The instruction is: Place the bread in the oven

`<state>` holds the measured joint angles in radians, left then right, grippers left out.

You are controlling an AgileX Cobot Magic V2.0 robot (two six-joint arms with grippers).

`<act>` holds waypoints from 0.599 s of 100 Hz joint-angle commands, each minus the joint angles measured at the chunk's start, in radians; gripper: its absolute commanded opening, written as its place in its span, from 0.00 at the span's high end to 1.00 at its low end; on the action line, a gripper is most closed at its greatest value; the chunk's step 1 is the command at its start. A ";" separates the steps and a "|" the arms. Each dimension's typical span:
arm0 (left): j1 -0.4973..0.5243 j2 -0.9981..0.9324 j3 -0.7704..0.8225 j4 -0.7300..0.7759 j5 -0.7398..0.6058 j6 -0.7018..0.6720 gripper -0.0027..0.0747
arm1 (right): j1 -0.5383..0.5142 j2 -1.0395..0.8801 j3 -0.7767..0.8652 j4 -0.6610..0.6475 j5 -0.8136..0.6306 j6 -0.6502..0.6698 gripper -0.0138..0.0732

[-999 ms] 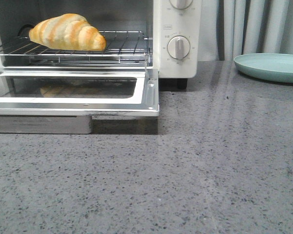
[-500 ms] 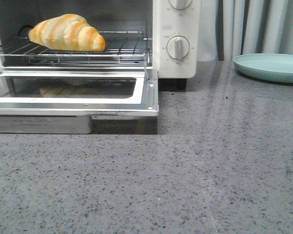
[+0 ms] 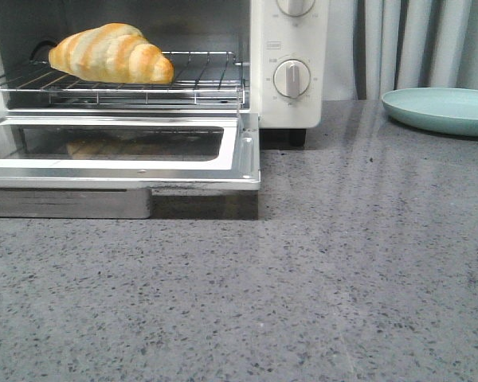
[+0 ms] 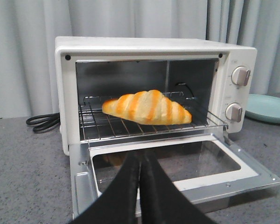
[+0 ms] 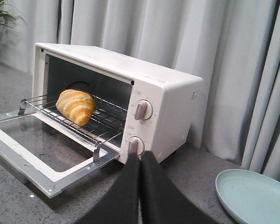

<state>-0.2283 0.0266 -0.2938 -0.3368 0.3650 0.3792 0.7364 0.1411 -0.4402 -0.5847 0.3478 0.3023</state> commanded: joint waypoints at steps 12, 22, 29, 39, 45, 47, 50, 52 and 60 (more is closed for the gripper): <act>0.022 -0.014 0.157 0.094 -0.230 -0.009 0.99 | -0.005 0.010 -0.025 -0.029 -0.072 -0.006 0.92; 0.053 -0.045 0.287 0.094 -0.311 -0.106 0.99 | -0.005 0.010 -0.025 -0.029 -0.072 -0.006 0.92; 0.076 -0.062 0.319 0.107 -0.233 -0.181 0.99 | -0.005 0.010 -0.025 -0.029 -0.072 -0.006 0.92; 0.110 -0.059 0.318 0.164 -0.127 -0.193 0.99 | -0.005 0.012 -0.025 -0.029 -0.075 -0.006 0.92; 0.129 -0.059 0.318 0.183 -0.087 -0.193 0.99 | -0.005 0.012 -0.025 -0.029 -0.075 -0.006 0.92; 0.135 -0.059 0.318 0.183 -0.075 -0.193 0.99 | -0.005 0.012 -0.025 -0.029 -0.075 -0.006 0.92; 0.143 -0.059 0.318 0.183 -0.074 -0.193 0.99 | -0.005 0.012 -0.025 -0.029 -0.075 -0.006 0.92; 0.144 -0.059 0.318 0.183 -0.074 -0.193 0.99 | -0.005 0.012 -0.025 -0.029 -0.075 -0.006 0.92; 0.150 -0.059 0.318 0.183 -0.074 -0.193 0.99 | -0.005 0.012 -0.025 -0.029 -0.075 -0.006 0.92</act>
<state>-0.0841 -0.0036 0.0020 -0.1550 0.3409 0.1991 0.7364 0.1411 -0.4402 -0.5867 0.3438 0.3023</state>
